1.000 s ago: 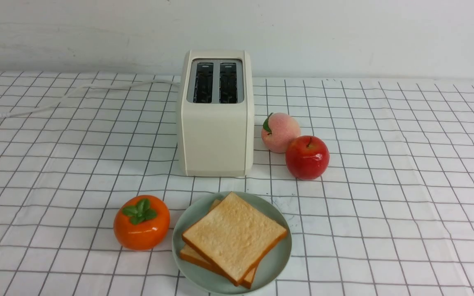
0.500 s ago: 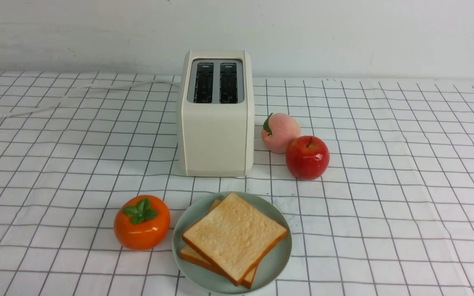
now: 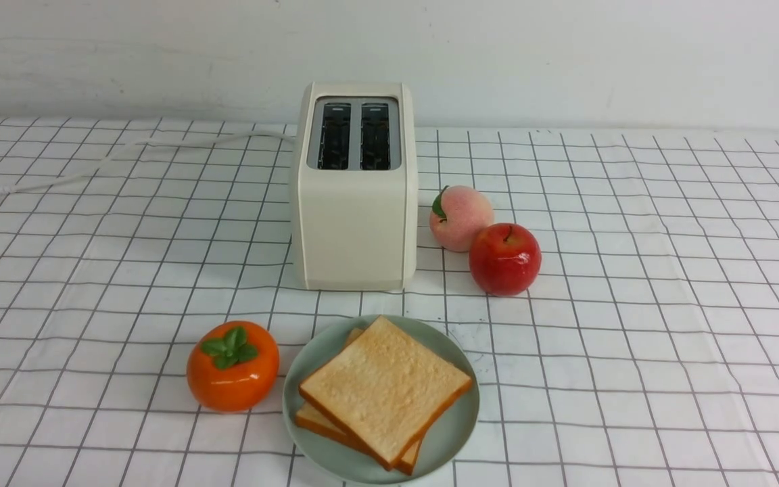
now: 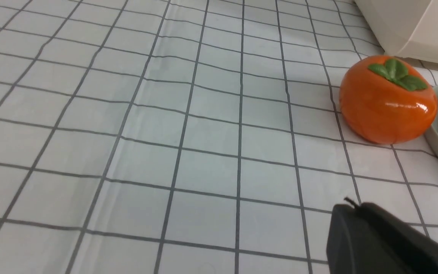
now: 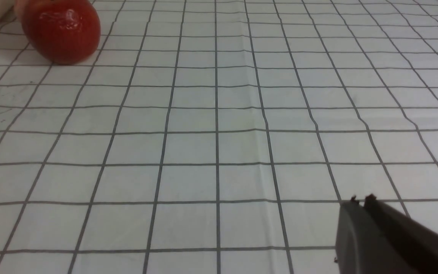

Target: Take toasted bread from bread machine on white checkered table place on plate.

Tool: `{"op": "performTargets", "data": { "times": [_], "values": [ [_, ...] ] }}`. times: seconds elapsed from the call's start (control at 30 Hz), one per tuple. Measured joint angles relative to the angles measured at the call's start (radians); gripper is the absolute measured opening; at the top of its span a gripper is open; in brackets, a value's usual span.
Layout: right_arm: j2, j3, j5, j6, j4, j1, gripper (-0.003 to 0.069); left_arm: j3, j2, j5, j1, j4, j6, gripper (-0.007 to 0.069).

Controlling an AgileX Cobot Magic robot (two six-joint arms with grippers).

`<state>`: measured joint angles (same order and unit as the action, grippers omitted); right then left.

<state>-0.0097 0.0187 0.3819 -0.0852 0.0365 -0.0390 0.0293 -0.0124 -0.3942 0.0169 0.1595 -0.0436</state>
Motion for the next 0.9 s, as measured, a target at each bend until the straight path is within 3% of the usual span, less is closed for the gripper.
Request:
{"op": "performTargets", "data": {
  "times": [0.9],
  "values": [
    [0.0,0.0,0.0,0.0,-0.001,0.0,0.0059,0.0,0.0,0.0,0.0,0.003,-0.004,-0.0013]
  ]
}}
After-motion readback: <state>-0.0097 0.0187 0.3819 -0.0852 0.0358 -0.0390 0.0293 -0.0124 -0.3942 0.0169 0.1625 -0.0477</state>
